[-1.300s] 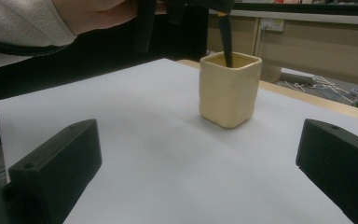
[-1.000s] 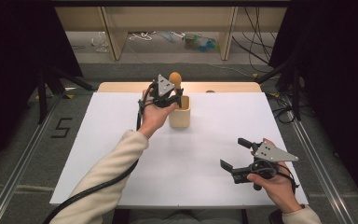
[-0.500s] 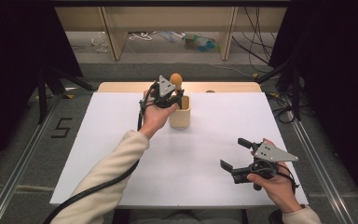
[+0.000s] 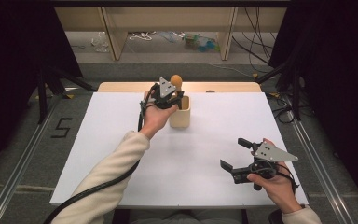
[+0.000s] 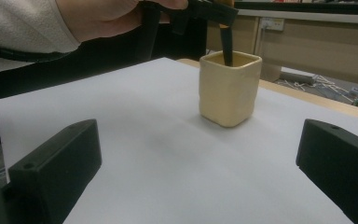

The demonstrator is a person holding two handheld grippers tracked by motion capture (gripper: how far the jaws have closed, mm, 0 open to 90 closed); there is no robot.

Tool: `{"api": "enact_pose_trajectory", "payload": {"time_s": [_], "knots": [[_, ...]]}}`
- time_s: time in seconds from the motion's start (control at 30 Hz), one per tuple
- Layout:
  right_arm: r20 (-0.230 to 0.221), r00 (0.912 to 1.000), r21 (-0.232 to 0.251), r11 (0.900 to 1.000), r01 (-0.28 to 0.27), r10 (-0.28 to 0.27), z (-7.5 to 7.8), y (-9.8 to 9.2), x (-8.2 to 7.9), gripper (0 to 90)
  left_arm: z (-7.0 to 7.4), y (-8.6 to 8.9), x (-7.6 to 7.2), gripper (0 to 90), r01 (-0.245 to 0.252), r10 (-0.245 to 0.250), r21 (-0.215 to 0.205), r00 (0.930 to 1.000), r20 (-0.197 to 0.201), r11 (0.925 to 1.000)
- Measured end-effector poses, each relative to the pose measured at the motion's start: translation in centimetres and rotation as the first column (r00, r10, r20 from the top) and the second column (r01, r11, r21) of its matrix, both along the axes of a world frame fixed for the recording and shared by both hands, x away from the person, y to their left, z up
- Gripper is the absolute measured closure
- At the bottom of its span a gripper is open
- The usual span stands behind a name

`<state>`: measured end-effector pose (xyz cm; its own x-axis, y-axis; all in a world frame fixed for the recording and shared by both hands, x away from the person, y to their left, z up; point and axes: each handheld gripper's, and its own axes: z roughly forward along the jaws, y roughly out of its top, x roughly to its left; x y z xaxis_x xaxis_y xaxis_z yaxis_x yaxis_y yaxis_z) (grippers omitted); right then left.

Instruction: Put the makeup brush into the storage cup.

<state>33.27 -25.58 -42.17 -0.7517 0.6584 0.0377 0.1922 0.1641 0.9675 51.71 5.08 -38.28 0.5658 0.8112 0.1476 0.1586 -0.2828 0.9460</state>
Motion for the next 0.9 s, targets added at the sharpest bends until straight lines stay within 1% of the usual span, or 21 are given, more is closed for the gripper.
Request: {"api": "enact_pose_trajectory", "payload": {"time_s": [0.1,0.13,0.17,0.27,0.3,0.33,0.47,0.5,0.63,0.67,0.73,0.9], "knots": [[0.003,1.0000,0.003,1.000,0.003,-0.003,-0.05,0.03,0.06,0.8,-0.13,0.04,0.00,65.6,-0.005,0.005,0.003,1.0000,-0.006,1.0000],[0.023,0.9997,-0.005,1.000,0.009,-0.009,-0.05,-0.03,0.16,0.8,-0.18,0.04,0.00,65.6,-0.006,0.006,0.000,1.0000,-0.007,1.0000],[0.018,0.9998,-0.006,1.000,0.008,-0.008,-0.03,-0.05,0.13,0.8,-0.22,0.05,0.02,65.6,-0.007,0.007,-0.003,0.9999,-0.008,1.0000],[0.026,0.9996,-0.005,1.000,0.008,-0.007,-0.04,-0.03,0.17,0.8,-0.32,0.08,0.07,65.6,-0.005,0.005,0.003,0.9999,-0.010,1.0000],[0.015,0.9999,-0.004,1.000,0.007,-0.007,-0.04,-0.01,0.10,0.8,-0.34,0.06,0.07,65.6,-0.005,0.006,0.003,0.9999,-0.010,1.0000],[0.026,0.9996,-0.005,1.000,0.007,-0.007,-0.04,-0.03,0.17,0.8,-0.38,0.03,0.04,65.6,-0.009,0.009,-0.002,0.9999,-0.013,1.0000],[0.025,0.9997,-0.006,1.000,0.007,-0.007,-0.06,-0.03,0.18,0.8,-0.47,-0.01,0.05,65.6,-0.008,0.008,0.002,0.9999,-0.013,1.0000],[0.024,0.9997,-0.006,1.000,0.007,-0.007,-0.06,-0.03,0.17,0.8,-0.51,-0.06,0.01,65.6,-0.012,0.012,-0.003,0.9998,-0.015,0.9999],[0.026,0.9996,-0.006,1.000,0.006,-0.006,-0.05,-0.03,0.17,0.8,-0.67,-0.11,0.03,65.6,-0.013,0.013,-0.002,0.9997,-0.019,0.9999],[0.014,0.9999,-0.004,1.000,0.006,-0.006,-0.04,-0.01,0.11,0.8,-0.70,-0.10,0.07,65.6,-0.008,0.008,0.004,0.9998,-0.017,1.0000],[0.025,0.9997,-0.006,1.000,0.006,-0.006,-0.05,-0.03,0.17,0.8,-0.79,-0.14,0.07,65.6,-0.011,0.011,0.000,0.9997,-0.020,0.9999],[0.025,0.9997,-0.008,1.000,0.006,-0.005,-0.06,-0.03,0.17,0.8,-0.97,-0.11,0.13,65.6,-0.016,0.016,-0.001,0.9995,-0.028,0.9999]]}}
